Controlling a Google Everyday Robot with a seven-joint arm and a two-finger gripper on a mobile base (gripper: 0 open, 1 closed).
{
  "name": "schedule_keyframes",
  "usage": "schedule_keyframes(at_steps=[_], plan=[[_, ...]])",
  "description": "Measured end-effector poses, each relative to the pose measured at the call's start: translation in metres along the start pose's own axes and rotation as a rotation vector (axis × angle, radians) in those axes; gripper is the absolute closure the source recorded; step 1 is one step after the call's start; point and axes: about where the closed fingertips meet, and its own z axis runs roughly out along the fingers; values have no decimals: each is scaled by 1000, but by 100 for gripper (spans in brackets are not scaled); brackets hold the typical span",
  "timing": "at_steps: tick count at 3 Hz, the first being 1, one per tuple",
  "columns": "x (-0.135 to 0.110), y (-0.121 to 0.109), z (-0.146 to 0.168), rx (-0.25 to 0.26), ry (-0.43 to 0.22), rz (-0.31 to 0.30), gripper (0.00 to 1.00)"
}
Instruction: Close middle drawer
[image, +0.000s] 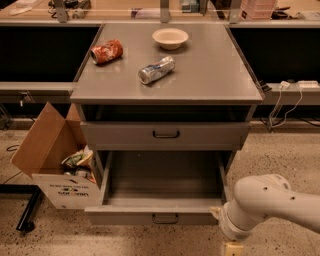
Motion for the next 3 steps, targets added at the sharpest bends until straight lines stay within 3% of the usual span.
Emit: schedule_keyframes(at_steps=[2,3], plan=[[22,-5,74,-61,26,47,40],[23,-3,80,-71,24,52,64]])
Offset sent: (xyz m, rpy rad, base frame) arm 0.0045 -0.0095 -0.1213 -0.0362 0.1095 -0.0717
